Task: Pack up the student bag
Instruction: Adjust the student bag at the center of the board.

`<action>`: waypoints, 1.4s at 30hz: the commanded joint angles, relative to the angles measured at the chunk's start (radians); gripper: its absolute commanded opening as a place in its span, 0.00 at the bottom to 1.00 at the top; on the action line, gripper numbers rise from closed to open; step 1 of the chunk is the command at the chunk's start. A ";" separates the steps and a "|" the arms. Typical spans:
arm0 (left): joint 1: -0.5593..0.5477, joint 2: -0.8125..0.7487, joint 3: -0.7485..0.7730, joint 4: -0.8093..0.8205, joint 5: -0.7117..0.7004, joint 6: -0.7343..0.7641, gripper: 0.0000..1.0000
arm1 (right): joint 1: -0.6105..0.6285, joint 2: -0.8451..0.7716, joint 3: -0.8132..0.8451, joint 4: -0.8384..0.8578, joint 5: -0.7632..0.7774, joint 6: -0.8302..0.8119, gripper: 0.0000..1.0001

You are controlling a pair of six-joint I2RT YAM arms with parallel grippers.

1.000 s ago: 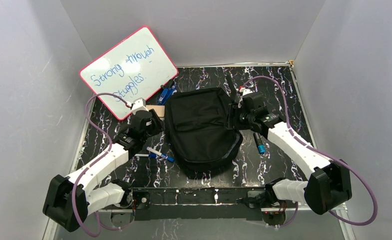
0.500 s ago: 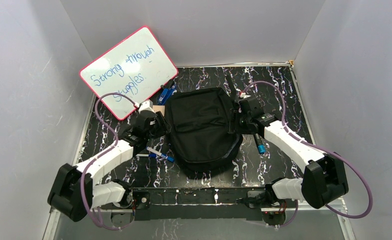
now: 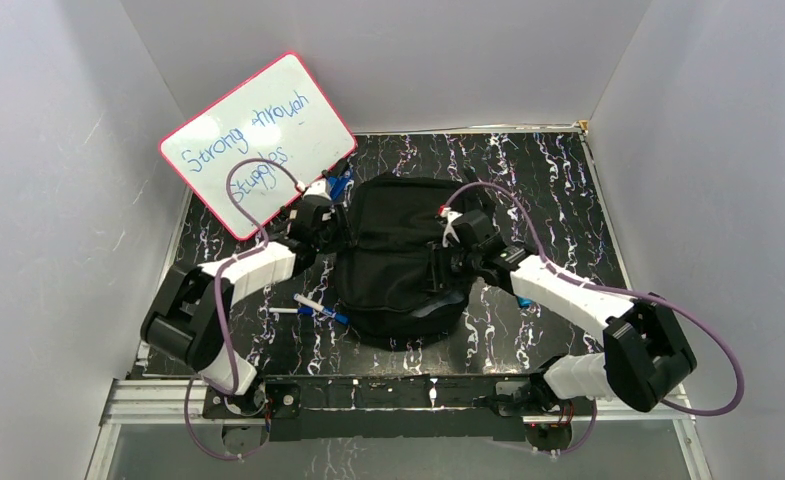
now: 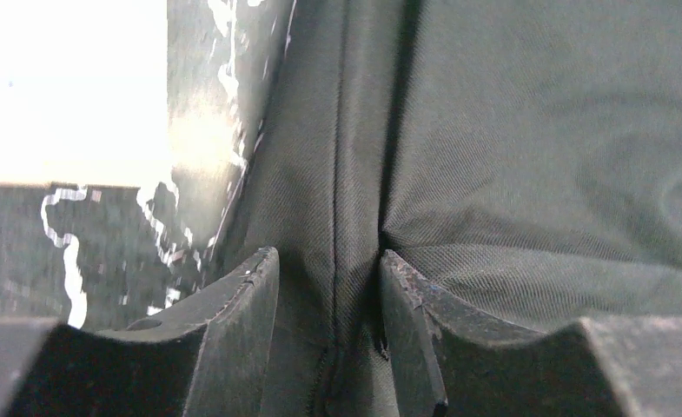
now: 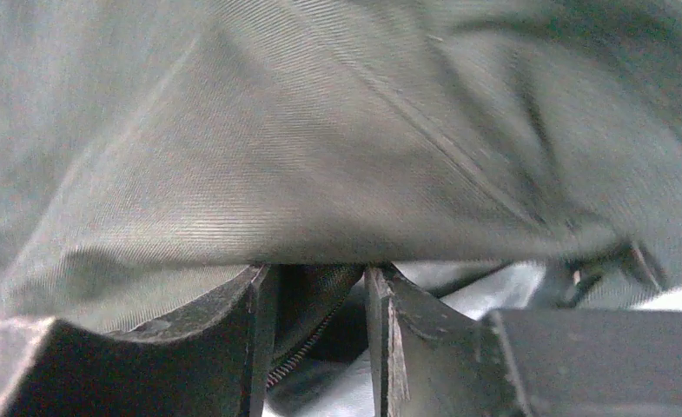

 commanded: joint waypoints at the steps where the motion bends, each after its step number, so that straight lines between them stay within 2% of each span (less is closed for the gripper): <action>1: 0.016 0.054 0.134 0.076 0.051 0.067 0.44 | 0.081 0.012 0.072 0.109 -0.109 -0.001 0.51; 4: 0.048 0.064 0.183 0.047 0.033 0.079 0.44 | 0.090 -0.026 0.094 0.050 0.034 -0.013 0.59; 6: 0.060 0.038 0.181 0.033 0.015 0.088 0.44 | 0.088 -0.072 0.093 -0.011 0.205 -0.008 0.64; 10: 0.064 -0.052 0.154 -0.006 -0.026 0.125 0.45 | 0.083 -0.165 0.072 -0.121 0.459 0.004 0.67; 15: 0.064 -0.182 0.118 -0.055 -0.035 0.147 0.45 | 0.049 -0.182 0.057 -0.234 0.556 0.023 0.67; 20: 0.045 -0.257 0.089 -0.074 0.042 0.125 0.44 | 0.008 -0.160 0.045 -0.203 0.507 -0.011 0.65; 26: 0.018 -0.303 0.046 -0.081 0.065 0.100 0.44 | -0.004 -0.136 0.035 -0.036 0.389 -0.118 0.64; 37: 0.017 -0.296 0.019 -0.081 0.112 0.109 0.44 | -0.056 -0.021 0.050 0.037 0.287 -0.190 0.44; 42: 0.017 -0.284 0.032 -0.075 0.144 0.114 0.44 | -0.057 -0.039 0.035 0.038 0.236 -0.192 0.28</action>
